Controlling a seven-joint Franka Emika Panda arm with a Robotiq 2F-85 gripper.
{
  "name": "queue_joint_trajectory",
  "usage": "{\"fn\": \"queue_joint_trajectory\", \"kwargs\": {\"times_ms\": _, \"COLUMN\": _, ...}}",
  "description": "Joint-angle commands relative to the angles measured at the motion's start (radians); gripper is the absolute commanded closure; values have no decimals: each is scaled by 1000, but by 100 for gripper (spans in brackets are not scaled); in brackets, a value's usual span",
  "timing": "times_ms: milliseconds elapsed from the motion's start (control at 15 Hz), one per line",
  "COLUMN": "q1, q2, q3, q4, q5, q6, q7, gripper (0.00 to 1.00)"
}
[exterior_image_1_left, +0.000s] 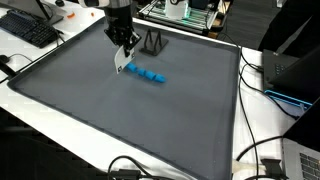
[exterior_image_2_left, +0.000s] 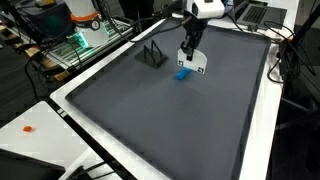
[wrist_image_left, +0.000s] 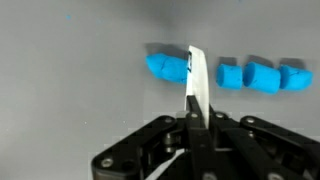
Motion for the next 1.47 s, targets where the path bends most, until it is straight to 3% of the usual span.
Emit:
{"fn": "queue_joint_trajectory", "kwargs": {"times_ms": 0, "q1": -5, "q2": -12, "q3": -7, "q4": -42, "q5": -17, "q6": 18, "q7": 24, "gripper": 99}}
{"fn": "queue_joint_trajectory", "kwargs": {"times_ms": 1400, "q1": -13, "q2": 31, "q3": 1, "q4": -116, "q5": 5, "q6": 85, "q7": 11, "gripper": 99}}
